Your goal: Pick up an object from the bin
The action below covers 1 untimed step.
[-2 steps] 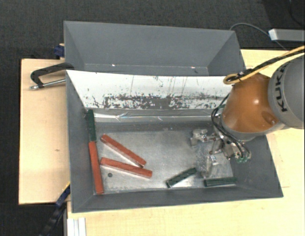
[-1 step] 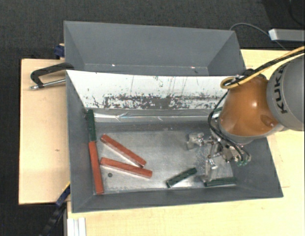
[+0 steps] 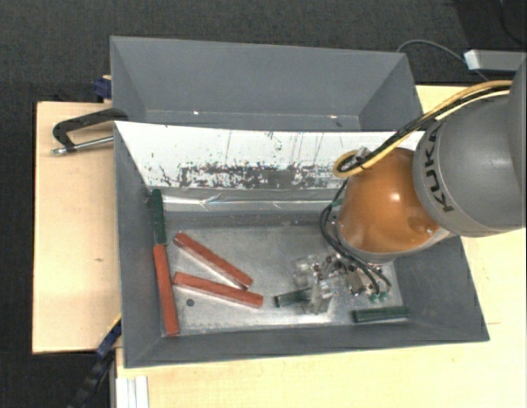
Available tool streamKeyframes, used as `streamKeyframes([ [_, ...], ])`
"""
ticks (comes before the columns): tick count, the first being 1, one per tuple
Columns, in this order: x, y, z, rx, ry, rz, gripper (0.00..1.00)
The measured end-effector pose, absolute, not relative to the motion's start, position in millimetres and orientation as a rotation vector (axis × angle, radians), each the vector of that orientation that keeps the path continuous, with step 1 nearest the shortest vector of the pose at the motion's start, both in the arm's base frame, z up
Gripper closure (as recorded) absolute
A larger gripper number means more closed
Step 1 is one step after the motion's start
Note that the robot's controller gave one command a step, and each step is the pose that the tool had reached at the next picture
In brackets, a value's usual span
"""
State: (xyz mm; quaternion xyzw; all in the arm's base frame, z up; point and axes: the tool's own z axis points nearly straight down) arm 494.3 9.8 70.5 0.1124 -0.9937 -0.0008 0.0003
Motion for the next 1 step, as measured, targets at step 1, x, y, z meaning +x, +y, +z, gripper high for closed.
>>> streamKeyframes([
  [1, 494.3, 9.8, 70.5, 0.353, -3.121, -0.002, 1.00],
])
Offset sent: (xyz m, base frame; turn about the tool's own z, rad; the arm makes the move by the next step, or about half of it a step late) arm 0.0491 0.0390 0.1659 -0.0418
